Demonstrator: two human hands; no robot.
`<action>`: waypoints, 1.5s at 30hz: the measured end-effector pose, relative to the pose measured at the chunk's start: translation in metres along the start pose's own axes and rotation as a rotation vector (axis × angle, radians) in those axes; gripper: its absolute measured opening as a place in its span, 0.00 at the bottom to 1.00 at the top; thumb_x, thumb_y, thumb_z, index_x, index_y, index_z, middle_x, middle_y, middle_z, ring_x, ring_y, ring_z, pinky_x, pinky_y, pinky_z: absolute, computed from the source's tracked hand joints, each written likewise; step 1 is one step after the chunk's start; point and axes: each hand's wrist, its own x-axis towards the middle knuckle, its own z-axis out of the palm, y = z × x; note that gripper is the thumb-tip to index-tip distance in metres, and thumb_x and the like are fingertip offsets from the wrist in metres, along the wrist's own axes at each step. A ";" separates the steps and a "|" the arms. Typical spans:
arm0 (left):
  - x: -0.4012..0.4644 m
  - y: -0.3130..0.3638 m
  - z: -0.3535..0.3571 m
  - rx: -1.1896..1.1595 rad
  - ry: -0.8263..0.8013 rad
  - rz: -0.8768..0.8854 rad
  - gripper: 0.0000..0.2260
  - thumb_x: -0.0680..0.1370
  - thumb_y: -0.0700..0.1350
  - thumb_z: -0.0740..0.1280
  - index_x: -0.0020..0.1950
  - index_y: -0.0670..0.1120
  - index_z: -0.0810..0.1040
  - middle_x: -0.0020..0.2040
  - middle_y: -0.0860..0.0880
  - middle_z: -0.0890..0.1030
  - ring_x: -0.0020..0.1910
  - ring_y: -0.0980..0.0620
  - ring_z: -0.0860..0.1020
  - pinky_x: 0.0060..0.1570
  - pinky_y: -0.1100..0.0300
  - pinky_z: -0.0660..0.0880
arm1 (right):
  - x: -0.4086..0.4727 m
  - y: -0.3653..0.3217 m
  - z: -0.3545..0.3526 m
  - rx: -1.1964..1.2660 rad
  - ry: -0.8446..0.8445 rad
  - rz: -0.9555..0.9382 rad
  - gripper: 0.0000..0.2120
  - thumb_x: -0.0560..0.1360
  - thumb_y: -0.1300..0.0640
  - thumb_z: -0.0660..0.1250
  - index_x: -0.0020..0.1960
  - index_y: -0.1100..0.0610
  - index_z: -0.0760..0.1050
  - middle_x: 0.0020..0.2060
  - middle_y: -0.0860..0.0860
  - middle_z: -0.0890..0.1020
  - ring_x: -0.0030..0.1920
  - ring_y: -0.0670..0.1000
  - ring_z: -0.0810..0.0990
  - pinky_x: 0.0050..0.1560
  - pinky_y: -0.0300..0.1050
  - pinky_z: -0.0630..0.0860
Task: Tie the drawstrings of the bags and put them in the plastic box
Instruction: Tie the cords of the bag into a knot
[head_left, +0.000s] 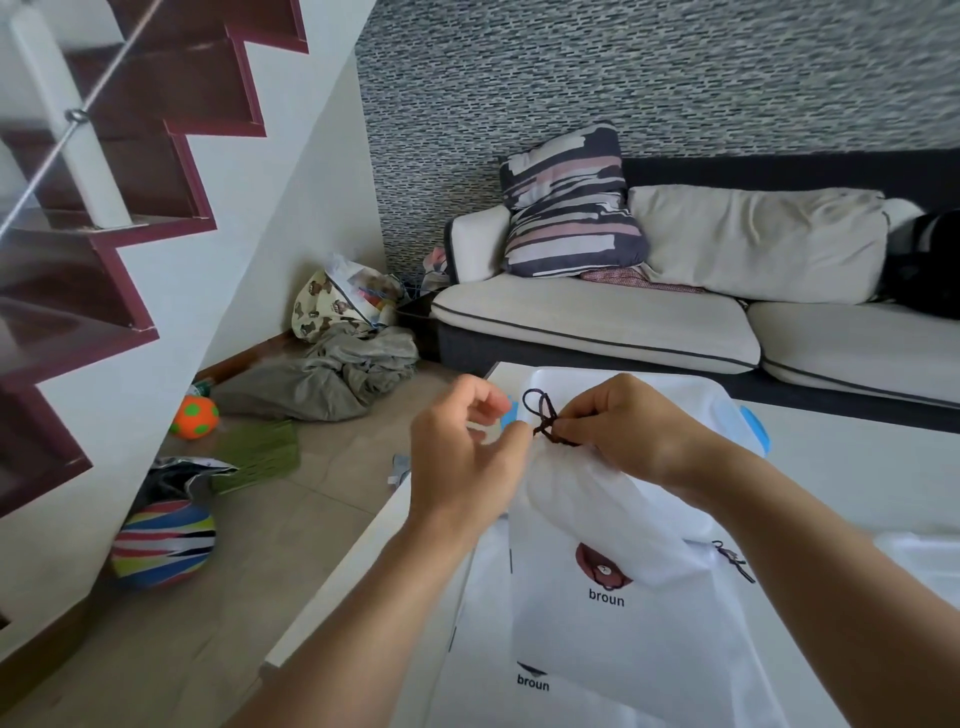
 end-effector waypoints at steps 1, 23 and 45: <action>-0.002 0.005 0.000 0.020 0.066 0.169 0.02 0.67 0.41 0.69 0.38 0.44 0.78 0.36 0.52 0.79 0.38 0.54 0.78 0.39 0.64 0.73 | 0.000 -0.001 0.001 -0.010 -0.002 -0.001 0.17 0.76 0.58 0.70 0.30 0.60 0.75 0.25 0.50 0.66 0.30 0.50 0.62 0.31 0.41 0.61; 0.001 0.002 0.013 -0.281 -0.186 -0.338 0.14 0.74 0.35 0.74 0.50 0.54 0.83 0.43 0.53 0.87 0.44 0.58 0.85 0.46 0.67 0.77 | 0.006 0.006 0.000 -0.244 0.047 -0.247 0.21 0.79 0.60 0.66 0.28 0.50 0.72 0.21 0.43 0.69 0.28 0.45 0.66 0.31 0.36 0.64; -0.002 -0.006 0.025 -0.452 -0.072 -0.436 0.08 0.78 0.35 0.69 0.49 0.47 0.76 0.45 0.51 0.86 0.43 0.53 0.82 0.42 0.60 0.77 | 0.003 0.001 0.002 -0.354 0.172 -0.334 0.14 0.78 0.59 0.69 0.34 0.60 0.79 0.24 0.50 0.70 0.28 0.50 0.64 0.31 0.42 0.61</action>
